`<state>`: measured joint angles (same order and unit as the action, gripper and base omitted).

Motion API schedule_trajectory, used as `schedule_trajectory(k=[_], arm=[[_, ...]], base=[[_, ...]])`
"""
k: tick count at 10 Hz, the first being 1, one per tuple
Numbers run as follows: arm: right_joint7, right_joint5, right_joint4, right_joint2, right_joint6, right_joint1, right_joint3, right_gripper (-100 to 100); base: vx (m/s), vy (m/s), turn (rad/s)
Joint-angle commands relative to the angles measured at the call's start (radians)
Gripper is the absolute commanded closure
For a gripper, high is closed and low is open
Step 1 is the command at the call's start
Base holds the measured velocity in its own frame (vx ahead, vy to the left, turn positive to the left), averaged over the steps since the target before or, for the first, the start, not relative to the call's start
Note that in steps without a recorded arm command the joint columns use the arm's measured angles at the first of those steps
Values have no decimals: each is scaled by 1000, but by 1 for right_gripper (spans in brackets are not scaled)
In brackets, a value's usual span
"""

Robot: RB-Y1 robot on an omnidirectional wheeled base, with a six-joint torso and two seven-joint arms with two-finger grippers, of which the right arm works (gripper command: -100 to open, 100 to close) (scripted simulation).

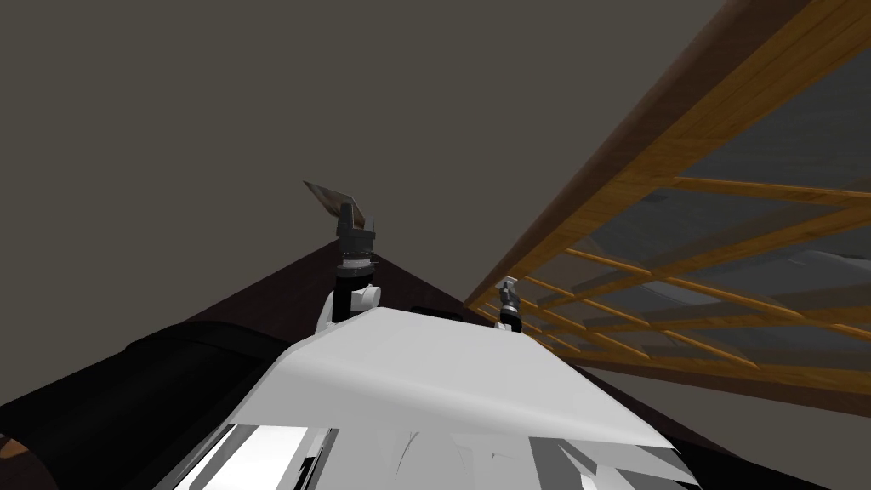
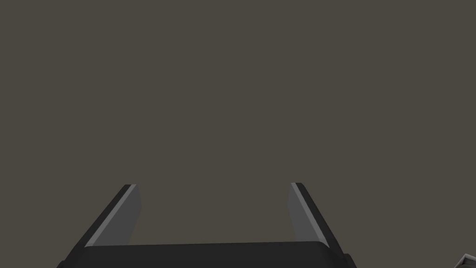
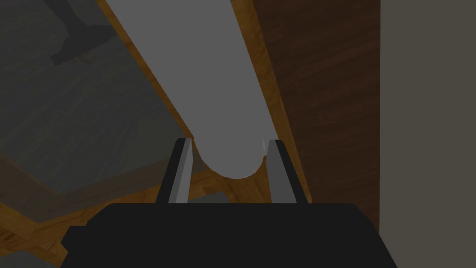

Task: Pull the door open

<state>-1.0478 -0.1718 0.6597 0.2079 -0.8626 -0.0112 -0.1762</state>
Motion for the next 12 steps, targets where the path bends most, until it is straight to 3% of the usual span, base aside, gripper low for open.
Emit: schedule_trajectory(k=[1, 11, 12], arm=[[50, -5, -4, 0, -1, 1, 3, 100], [292, -32, -9, 6, -3, 6, 19, 100], [228, -22, -8, 18, -19, -15, 14, -100]], base=[[-19, -7, 29], [-24, -4, 22], [-13, 48, -5]])
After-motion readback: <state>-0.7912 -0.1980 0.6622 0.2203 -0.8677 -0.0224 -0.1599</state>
